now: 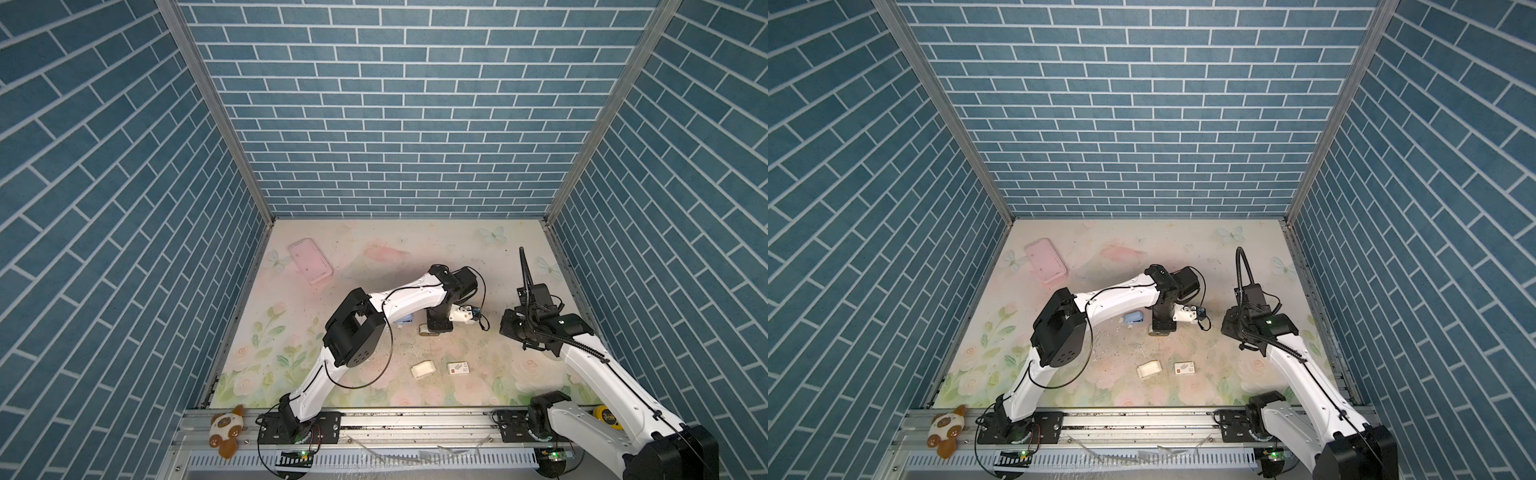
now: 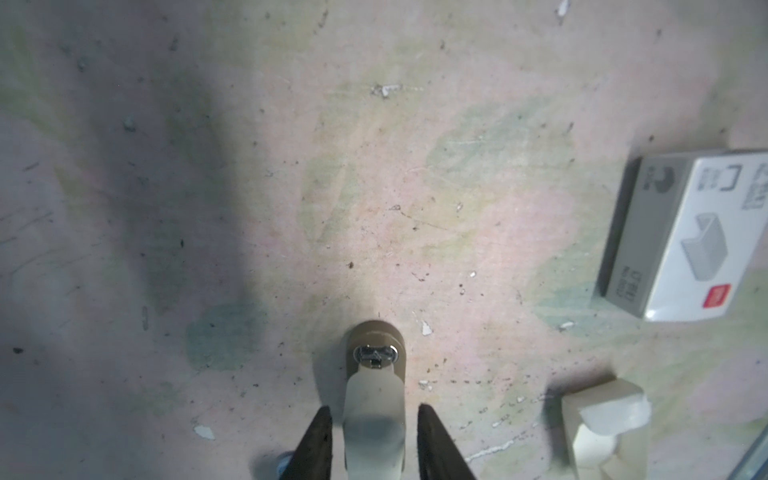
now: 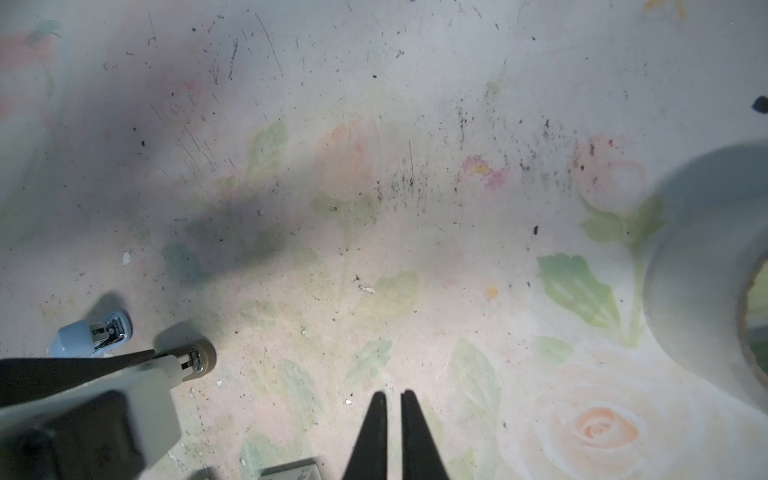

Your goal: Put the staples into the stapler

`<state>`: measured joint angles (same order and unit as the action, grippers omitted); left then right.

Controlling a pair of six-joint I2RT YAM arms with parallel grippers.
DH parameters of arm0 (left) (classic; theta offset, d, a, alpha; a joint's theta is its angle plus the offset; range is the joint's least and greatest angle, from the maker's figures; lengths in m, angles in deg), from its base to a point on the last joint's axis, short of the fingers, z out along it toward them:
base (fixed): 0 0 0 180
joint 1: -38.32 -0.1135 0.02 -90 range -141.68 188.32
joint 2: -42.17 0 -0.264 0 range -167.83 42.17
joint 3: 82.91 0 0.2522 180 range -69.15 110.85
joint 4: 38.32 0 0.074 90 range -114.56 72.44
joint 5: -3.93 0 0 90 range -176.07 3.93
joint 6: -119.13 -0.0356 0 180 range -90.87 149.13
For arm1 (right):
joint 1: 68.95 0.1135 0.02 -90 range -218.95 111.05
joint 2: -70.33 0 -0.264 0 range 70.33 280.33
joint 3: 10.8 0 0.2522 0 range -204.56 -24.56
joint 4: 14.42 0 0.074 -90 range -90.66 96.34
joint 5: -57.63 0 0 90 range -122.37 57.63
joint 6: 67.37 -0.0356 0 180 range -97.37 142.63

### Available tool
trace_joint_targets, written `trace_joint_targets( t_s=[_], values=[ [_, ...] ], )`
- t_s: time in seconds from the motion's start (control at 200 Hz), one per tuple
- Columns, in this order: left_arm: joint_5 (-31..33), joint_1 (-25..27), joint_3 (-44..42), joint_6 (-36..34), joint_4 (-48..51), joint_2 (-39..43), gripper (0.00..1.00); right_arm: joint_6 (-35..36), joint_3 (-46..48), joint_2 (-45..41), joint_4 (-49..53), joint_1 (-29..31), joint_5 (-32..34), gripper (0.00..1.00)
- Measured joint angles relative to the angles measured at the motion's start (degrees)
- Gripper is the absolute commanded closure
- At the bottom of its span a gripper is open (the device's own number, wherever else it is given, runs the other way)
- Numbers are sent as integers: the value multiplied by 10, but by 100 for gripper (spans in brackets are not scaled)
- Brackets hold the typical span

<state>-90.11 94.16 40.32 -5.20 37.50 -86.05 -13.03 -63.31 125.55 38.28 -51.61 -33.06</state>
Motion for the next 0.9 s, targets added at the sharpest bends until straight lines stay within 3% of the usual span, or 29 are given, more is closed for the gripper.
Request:
trace_joint_targets(
  t_s=[0.17, 0.33, 0.48, 0.52, 0.635, 0.9],
  values=[
    [0, 0, 0, 3, 0, 9, 48, 6, 0, 0, -12, 0, 0, 76],
    [4, -2, 0, 3, 0, 35, 41, 34, 0, -6, -45, -1, 1, 59],
    [1, -16, -28, 16, -14, 111, 28, 75, 0, -14, -98, -3, 7, 51],
    [-2, -26, -44, 21, -20, 141, 20, 89, 0, -11, -113, -5, 10, 51],
    [-5, -73, -115, 34, -51, 245, 11, 137, 0, 6, -159, -9, 23, 50],
    [-6, -223, -344, 83, -186, 411, 8, 231, 18, 24, -292, -27, 89, 45]
  ],
)
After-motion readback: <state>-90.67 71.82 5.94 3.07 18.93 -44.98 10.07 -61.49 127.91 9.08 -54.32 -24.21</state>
